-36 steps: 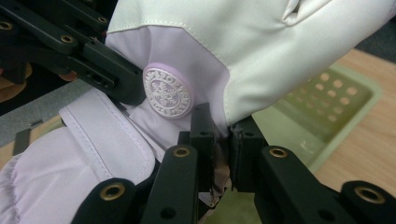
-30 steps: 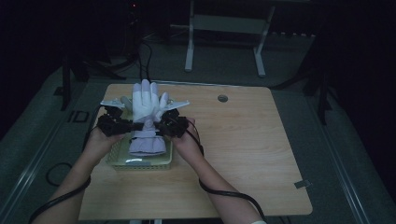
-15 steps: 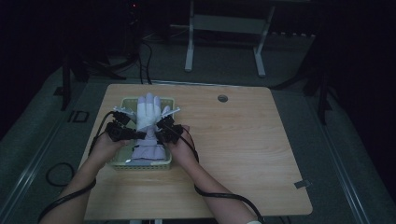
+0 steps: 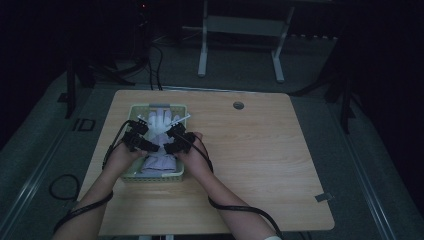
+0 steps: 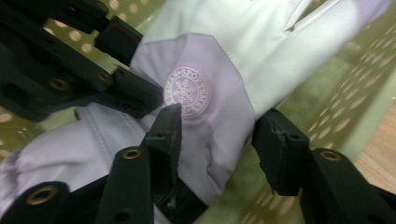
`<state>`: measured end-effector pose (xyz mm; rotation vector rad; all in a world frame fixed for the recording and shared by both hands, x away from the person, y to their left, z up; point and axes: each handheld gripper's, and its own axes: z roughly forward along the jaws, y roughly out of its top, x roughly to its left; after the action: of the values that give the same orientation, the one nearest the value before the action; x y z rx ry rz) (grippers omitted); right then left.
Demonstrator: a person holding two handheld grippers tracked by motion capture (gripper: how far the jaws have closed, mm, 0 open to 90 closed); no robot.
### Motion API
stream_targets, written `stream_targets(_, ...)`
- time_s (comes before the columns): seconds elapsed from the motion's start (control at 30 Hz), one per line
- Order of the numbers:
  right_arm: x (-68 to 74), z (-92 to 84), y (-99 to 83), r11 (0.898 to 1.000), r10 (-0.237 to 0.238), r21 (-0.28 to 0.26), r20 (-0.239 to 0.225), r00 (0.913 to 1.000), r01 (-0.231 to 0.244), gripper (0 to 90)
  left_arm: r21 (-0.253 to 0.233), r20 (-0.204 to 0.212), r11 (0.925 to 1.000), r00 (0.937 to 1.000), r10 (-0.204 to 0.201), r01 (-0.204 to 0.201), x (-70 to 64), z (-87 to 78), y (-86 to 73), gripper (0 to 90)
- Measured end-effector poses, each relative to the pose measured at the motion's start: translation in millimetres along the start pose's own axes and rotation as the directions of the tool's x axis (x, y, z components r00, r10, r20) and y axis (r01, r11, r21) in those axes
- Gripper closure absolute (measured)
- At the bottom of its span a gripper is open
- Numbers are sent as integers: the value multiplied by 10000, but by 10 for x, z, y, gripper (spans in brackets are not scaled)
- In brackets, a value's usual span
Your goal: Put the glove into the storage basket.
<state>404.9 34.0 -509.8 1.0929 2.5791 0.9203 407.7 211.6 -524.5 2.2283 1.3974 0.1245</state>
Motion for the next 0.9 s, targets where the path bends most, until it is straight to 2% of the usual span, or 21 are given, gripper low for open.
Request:
stream_targets(0.03,-6,-15,2,10000,-17,-57,-91,10000,16,504,-12,-176,9999,9998,116,-116,-13,-3,2,503)
stream_targets(0.07,-6,-15,2,10000,-17,-57,-91,10000,16,504,-12,-176,9999,9998,116,-116,-13,-3,2,487)
stream_targets(0.1,-15,-43,2,9999,-25,-156,-257,9997,21,479,-31,-506,9998,9985,196,-198,-27,-15,6,487)
stream_targets(0.13,-35,-86,-3,9992,-135,-369,-292,9995,124,451,-147,-457,9998,9988,149,-156,-23,-31,5,414)
stream_targets(0.2,-76,-153,-5,9976,-87,-694,-635,9979,43,415,-693,-169,9976,9998,-75,63,-7,-96,-14,302)
stream_targets(0.23,-92,-192,-3,9960,-109,-896,-724,9973,44,415,-1183,-212,9928,9996,164,-188,-17,-147,-36,222)
stream_targets(0.27,-107,-241,1,9946,-196,-1031,-742,9971,118,414,-1442,-355,9888,9988,336,-384,-32,-175,-48,164)
stream_targets(0.33,-132,-311,7,9908,-202,-1353,-961,9952,71,401,-2242,-715,9721,9960,535,-683,-76,-266,-72,147)
stream_targets(0.4,-156,-396,8,9874,-253,-1581,-1168,9928,65,370,-3033,-634,9497,9961,617,-782,-122,-356,-86,147)
stream_targets(0.43,-171,-438,4,9840,-262,-1783,-1365,9903,14,335,-3363,-547,9370,9952,806,-943,-141,-400,-91,147)
stream_targets(0.47,-171,-438,4,9840,-262,-1783,-1365,9903,14,335,-3363,-547,9370,9952,806,-943,-141,-400,-91,146)
stream_targets(0.5,-187,-472,-1,9814,-279,-1921,-1621,9864,-38,296,-3793,-260,9186,9937,1090,-1107,-181,-483,-90,146)
stream_targets(0.53,-211,-523,-22,9813,-413,-1926,-1776,9832,64,260,-4042,-80,9078,9929,1187,-1118,-203,-513,-96,146)
stream_targets(0.6,-230,-547,-50,9830,-523,-1828,-1976,9789,156,209,-4256,147,8978,9912,1319,-1132,-261,-562,-102,147)
stream_targets(0.63,-241,-558,-73,9824,-612,-1852,-2065,9765,224,201,-4345,127,8928,9904,1379,-1187,-289,-575,-107,146)
stream_targets(0.67,-250,-567,-87,9826,-628,-1841,-2068,9764,242,201,-4486,56,8844,9891,1470,-1289,-331,-594,-119,146)
stream_targets(0.73,-284,-595,-129,9818,-706,-1880,-2316,9702,266,193,-4576,317,8807,9876,1535,-1223,-390,-610,-131,146)
stream_targets(0.8,-327,-625,-175,9822,-832,-1834,-2342,9686,400,187,-4693,603,8750,9843,1659,-1187,-452,-623,-147,146)
stream_targets(0.87,-354,-639,-198,9809,-799,-1917,-2400,9675,335,178,-4682,663,8753,9830,1714,-1211,-476,-629,-150,146)
stream_targets(0.9,-375,-651,-214,9802,-808,-1954,-2444,9663,326,177,-4839,804,8660,9790,1873,-1260,-547,-642,-165,146)
